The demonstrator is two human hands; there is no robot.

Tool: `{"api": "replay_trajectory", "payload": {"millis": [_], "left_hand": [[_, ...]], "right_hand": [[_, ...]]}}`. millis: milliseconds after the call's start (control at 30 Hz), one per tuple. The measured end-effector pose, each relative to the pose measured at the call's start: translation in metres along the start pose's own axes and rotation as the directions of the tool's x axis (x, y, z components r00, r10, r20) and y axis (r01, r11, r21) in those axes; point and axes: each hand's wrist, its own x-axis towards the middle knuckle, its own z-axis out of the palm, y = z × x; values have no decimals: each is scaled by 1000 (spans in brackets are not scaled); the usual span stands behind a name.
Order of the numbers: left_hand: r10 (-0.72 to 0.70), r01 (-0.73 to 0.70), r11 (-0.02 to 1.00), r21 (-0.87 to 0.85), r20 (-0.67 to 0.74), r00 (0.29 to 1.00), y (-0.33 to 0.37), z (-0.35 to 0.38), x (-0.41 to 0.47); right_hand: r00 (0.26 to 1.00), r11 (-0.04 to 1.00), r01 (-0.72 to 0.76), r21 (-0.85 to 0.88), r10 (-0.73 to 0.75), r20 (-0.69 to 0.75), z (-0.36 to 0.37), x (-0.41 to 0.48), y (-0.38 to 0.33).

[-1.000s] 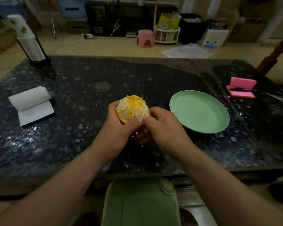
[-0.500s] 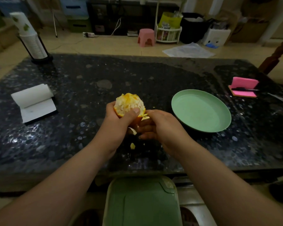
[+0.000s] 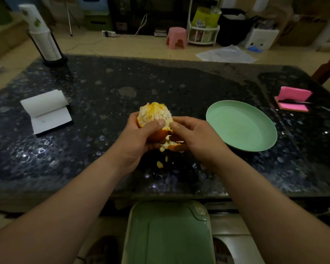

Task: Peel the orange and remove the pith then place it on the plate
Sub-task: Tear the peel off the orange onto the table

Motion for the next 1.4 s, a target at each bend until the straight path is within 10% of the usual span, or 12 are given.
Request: {"api": "replay_trajectory", "payload": {"millis": [300,833,1100,1400], "left_hand": [[104,-110,986,125,53,993,-5,5,-10],[234,-234,888,395,48,971,-6,-3,-18],[160,-157,961,229,9,987,-2,-7,-17],[160,-175,956,237,80,984,-3,-10,-20]], "right_hand": [[994,991,75,-115,-83,-67,8,-4,-1],[983,950,-31,309,86,-163,35,-9,6],[974,845,-179,504,223,-28,36,-6,7],[985,983,-143,112,131,110,22,-11,-1]]}}
